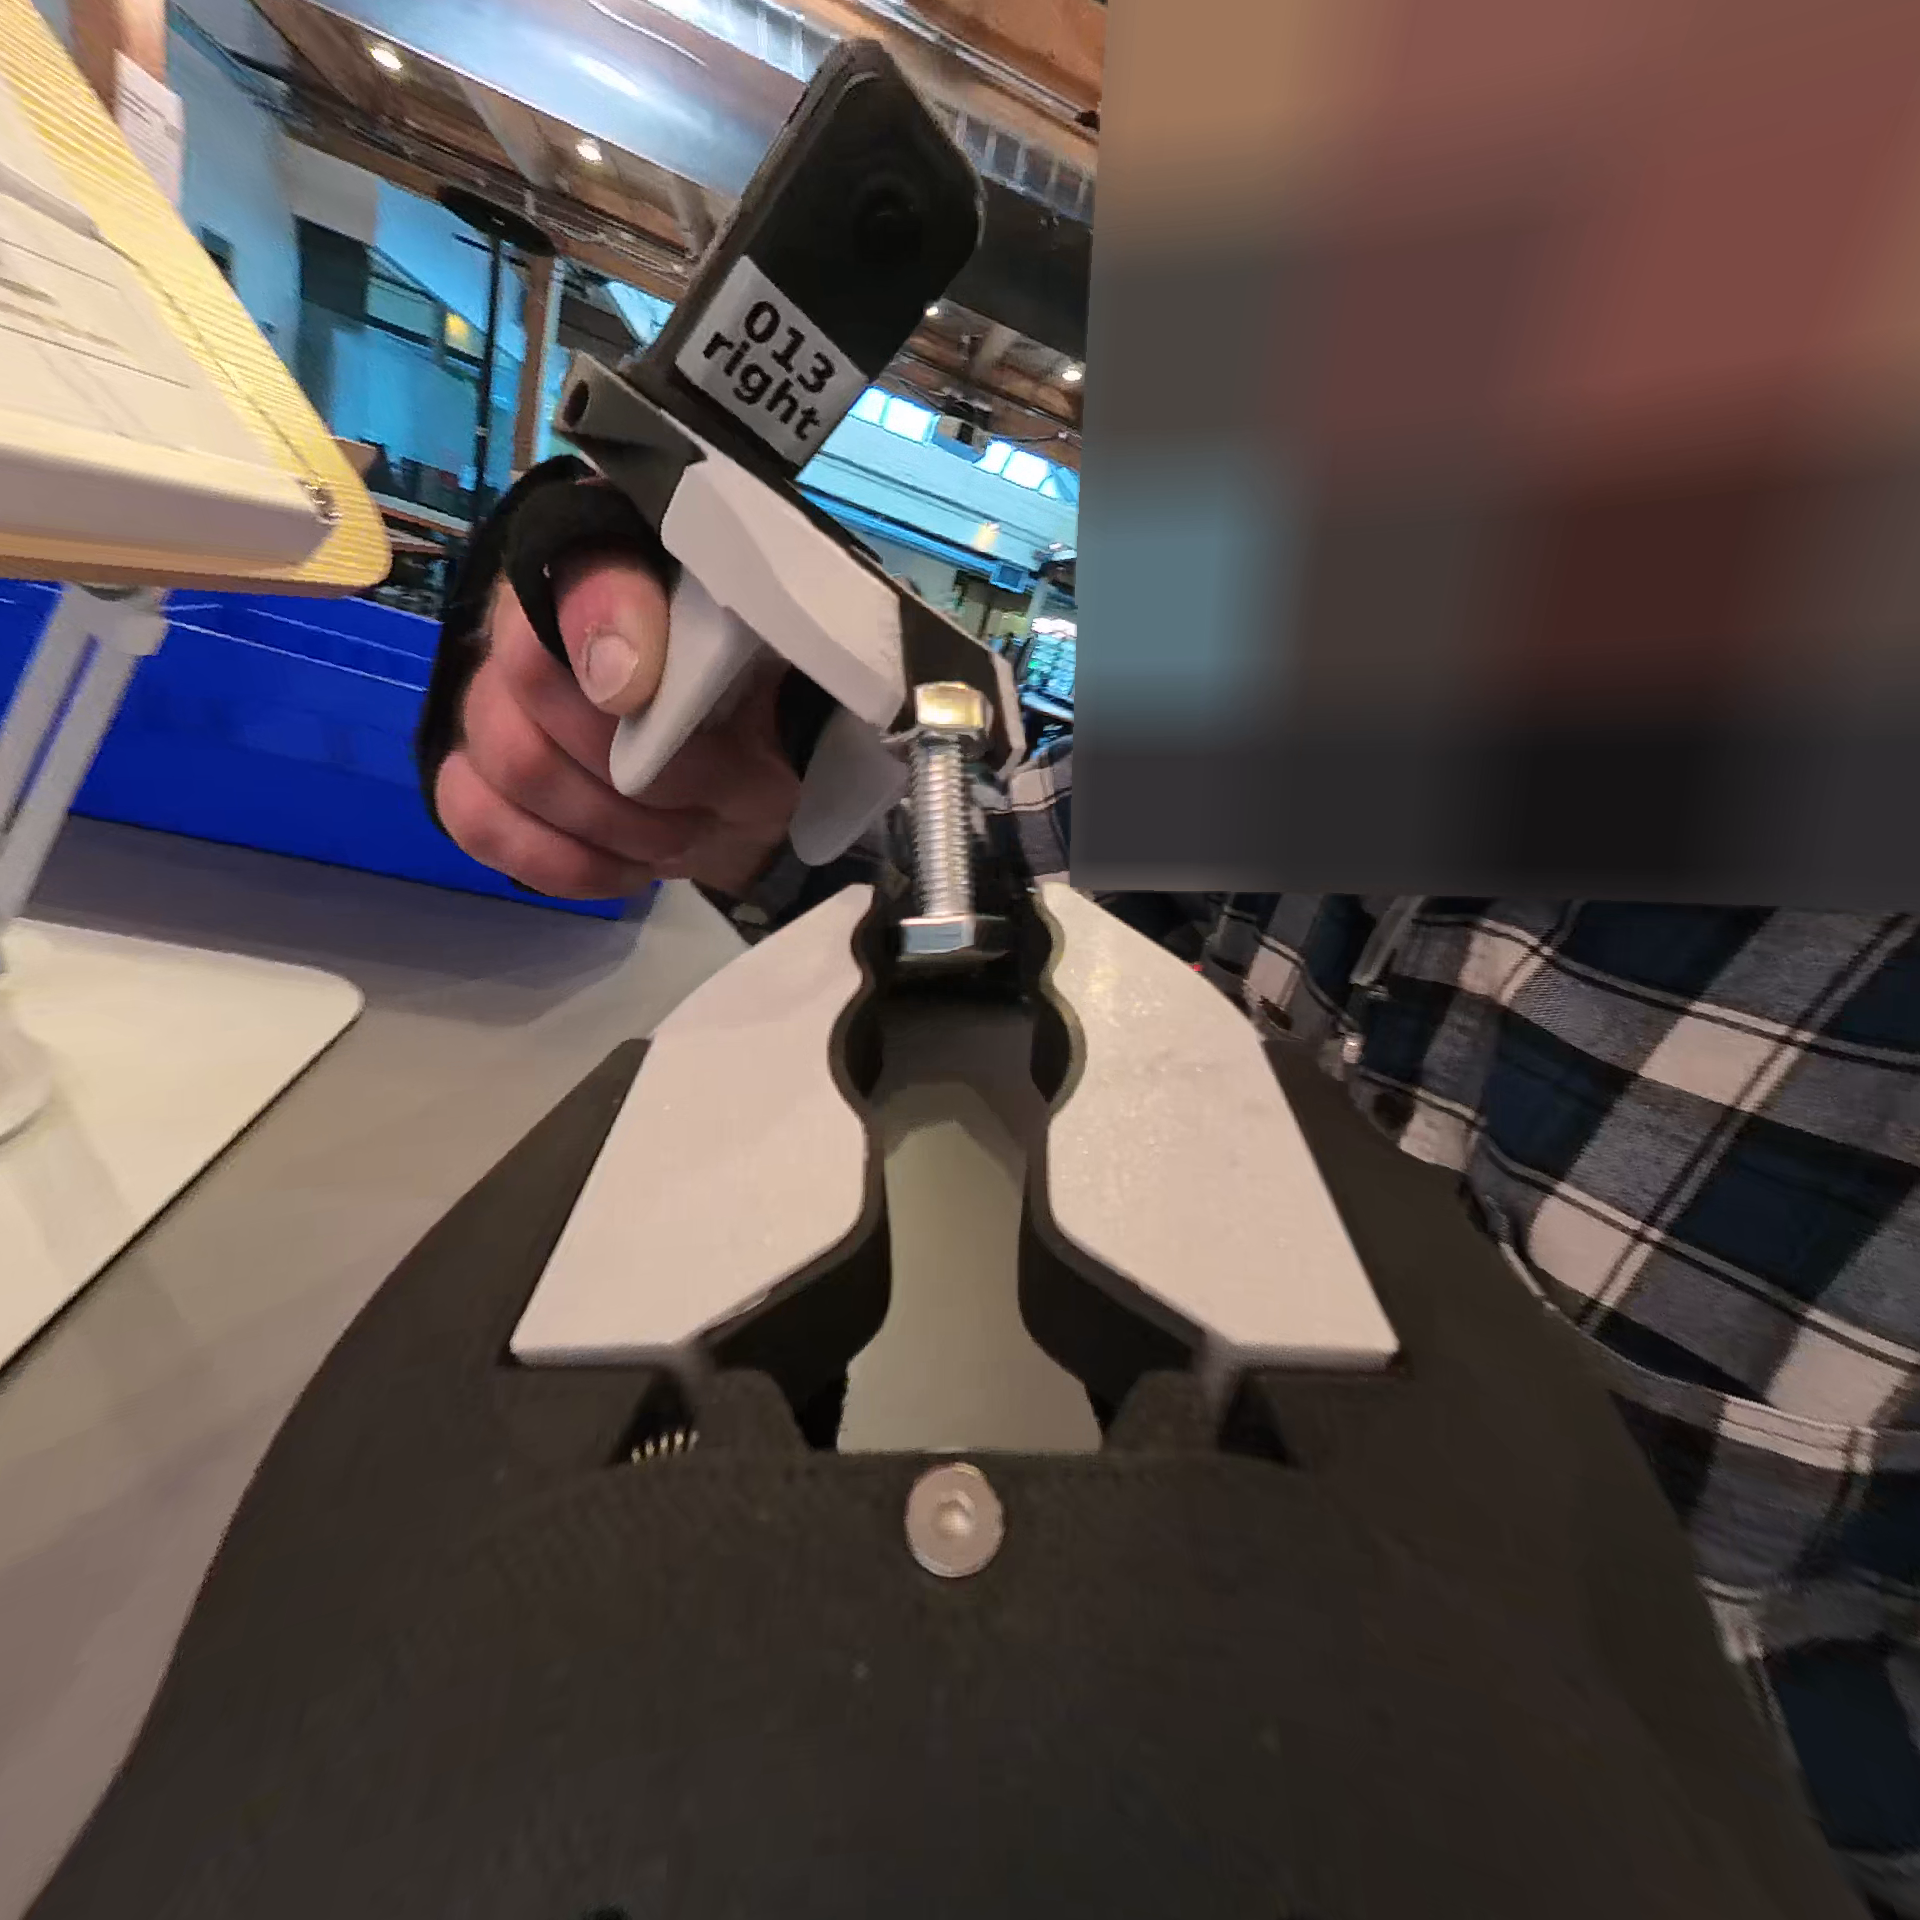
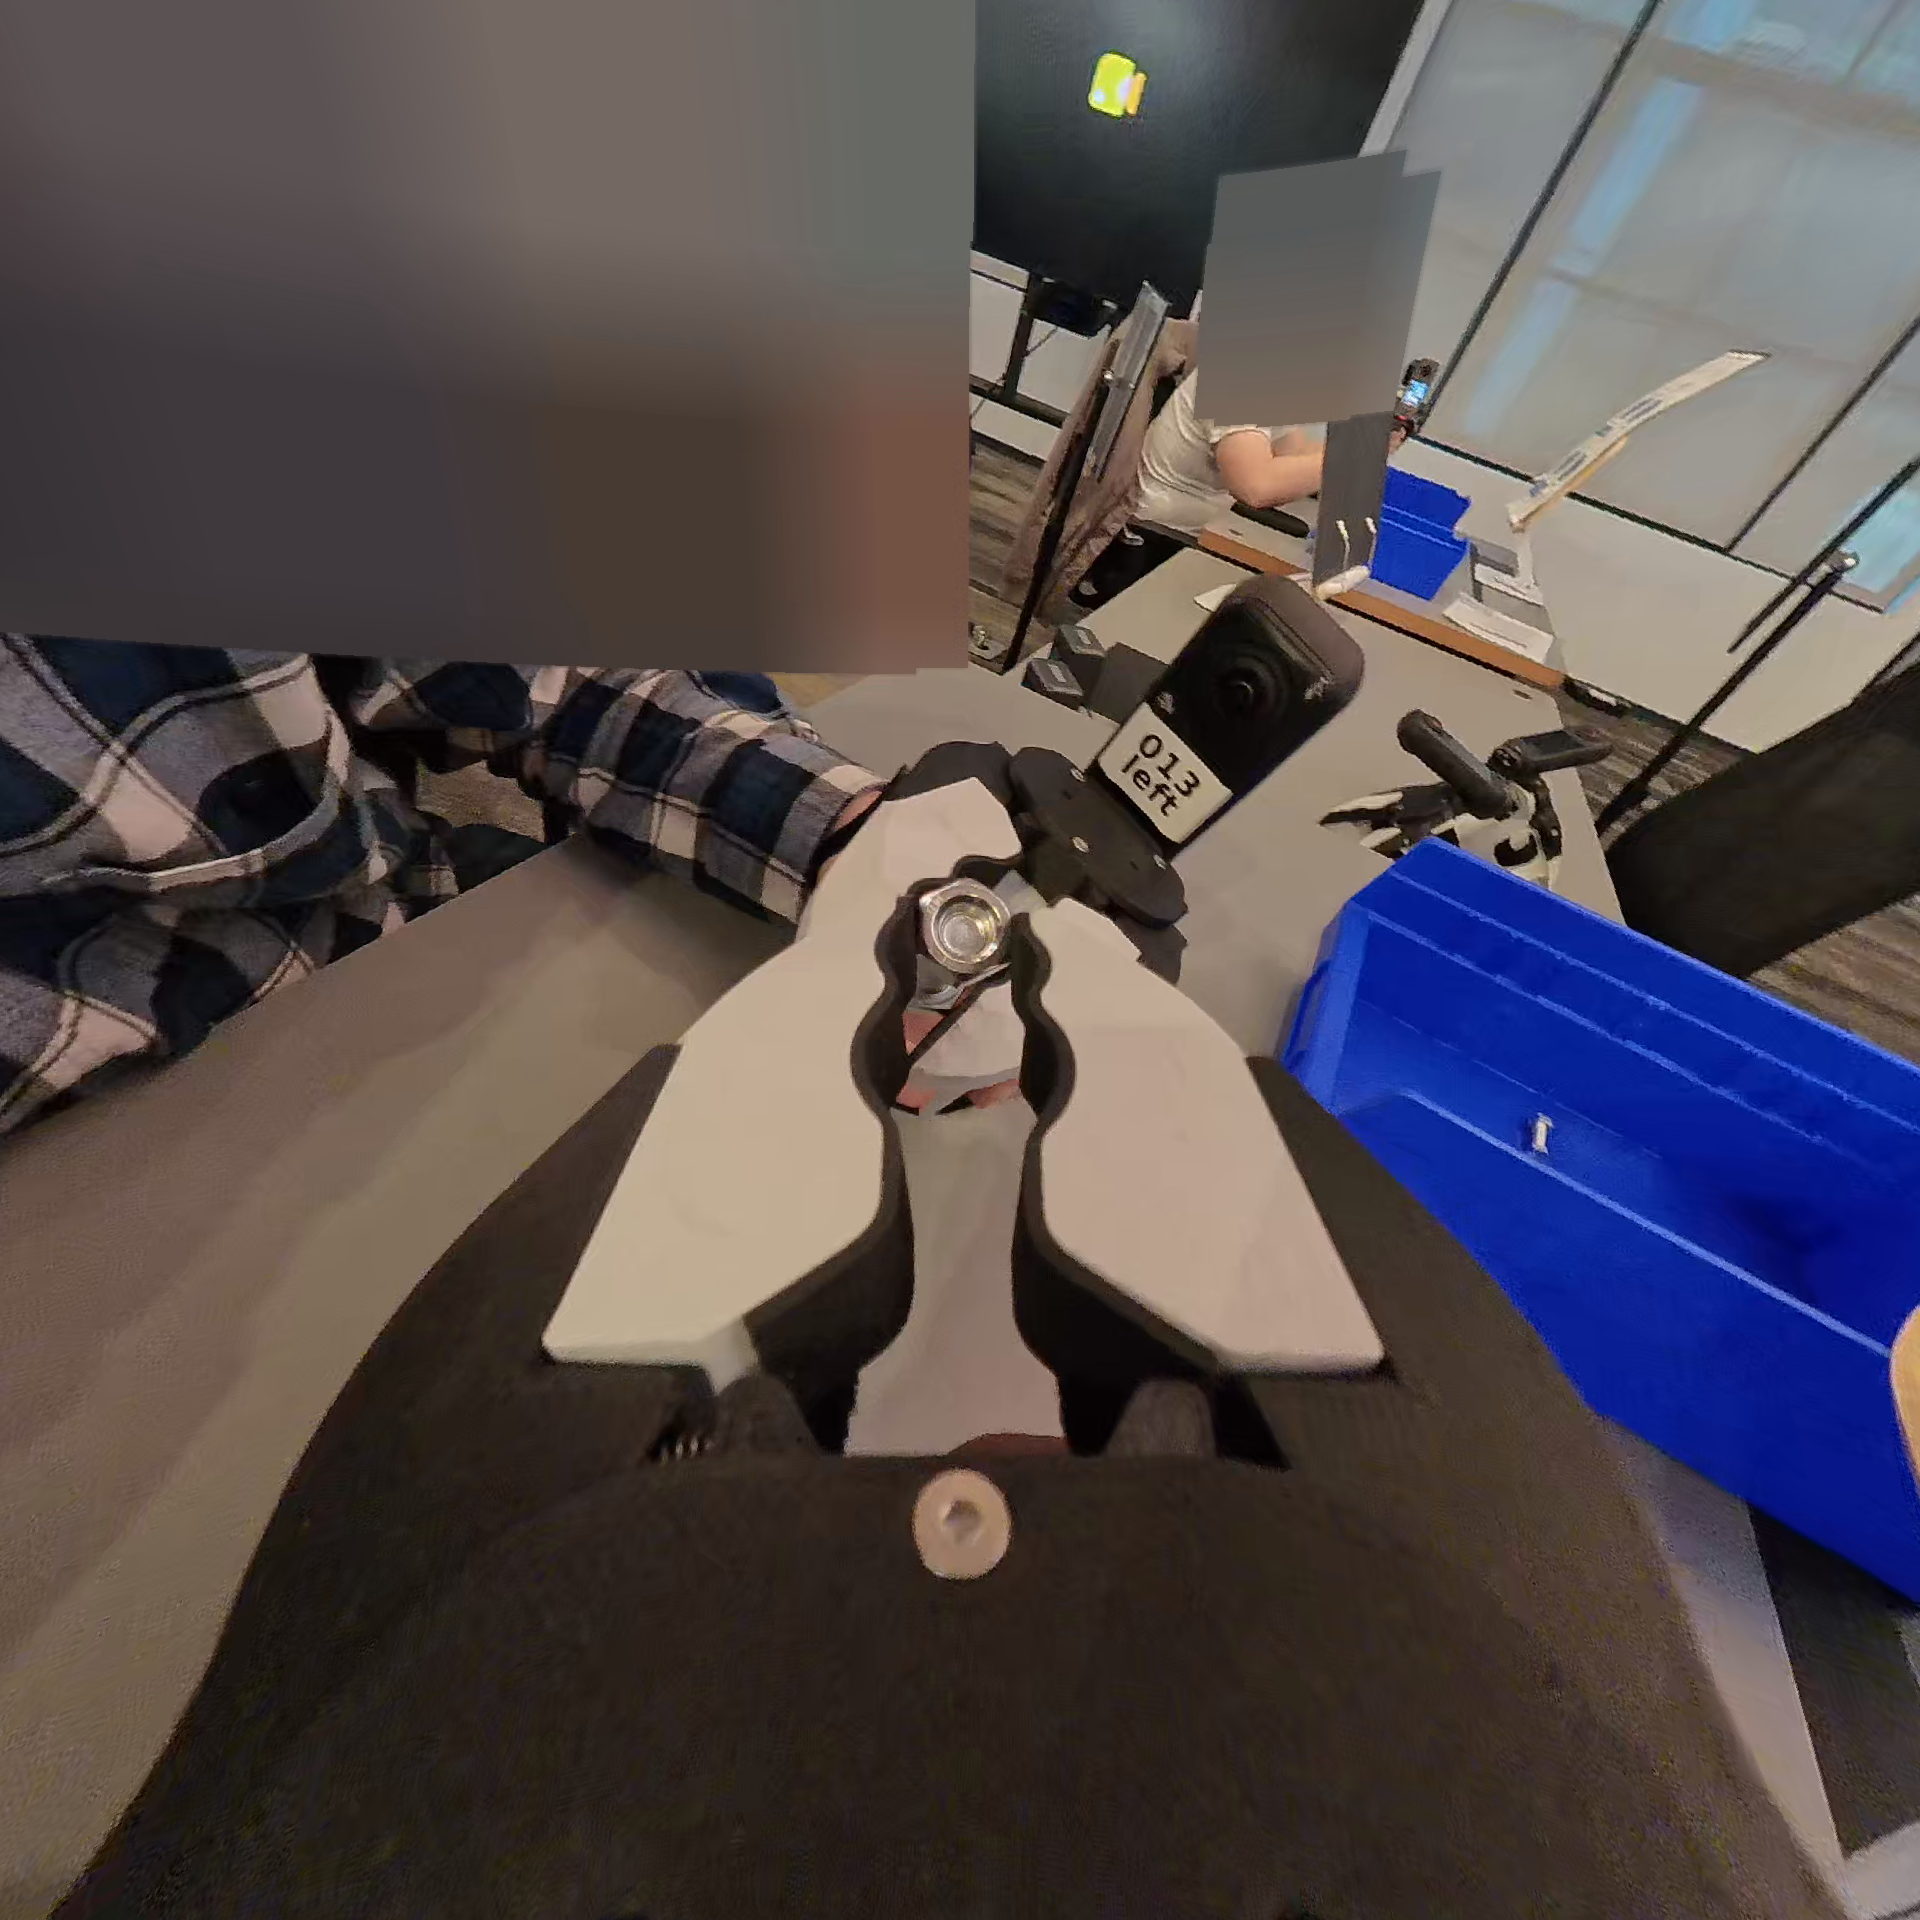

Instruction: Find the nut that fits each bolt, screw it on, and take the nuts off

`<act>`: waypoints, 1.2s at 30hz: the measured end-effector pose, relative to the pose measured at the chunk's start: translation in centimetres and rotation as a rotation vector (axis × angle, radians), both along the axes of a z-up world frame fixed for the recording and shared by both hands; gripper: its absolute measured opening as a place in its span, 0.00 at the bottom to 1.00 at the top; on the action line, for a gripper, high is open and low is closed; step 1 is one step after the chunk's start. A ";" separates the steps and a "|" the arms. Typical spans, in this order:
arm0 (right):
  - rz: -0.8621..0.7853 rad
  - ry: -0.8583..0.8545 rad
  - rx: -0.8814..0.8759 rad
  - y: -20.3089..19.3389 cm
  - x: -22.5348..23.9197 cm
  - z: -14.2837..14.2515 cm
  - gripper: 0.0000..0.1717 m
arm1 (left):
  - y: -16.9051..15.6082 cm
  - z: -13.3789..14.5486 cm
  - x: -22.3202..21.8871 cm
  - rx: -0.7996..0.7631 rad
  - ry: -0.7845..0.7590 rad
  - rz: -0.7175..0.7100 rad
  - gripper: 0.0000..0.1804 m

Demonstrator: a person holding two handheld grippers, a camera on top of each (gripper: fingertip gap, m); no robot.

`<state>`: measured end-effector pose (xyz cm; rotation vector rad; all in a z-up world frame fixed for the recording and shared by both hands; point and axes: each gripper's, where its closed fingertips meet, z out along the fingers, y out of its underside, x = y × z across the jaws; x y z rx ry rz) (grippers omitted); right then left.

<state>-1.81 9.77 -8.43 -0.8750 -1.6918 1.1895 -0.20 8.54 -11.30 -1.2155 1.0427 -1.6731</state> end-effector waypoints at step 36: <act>-0.276 -0.085 -0.258 5.0 -1.8 -2.3 0.10 | 7.1 -2.4 -1.7 0.552 0.463 0.798 0.10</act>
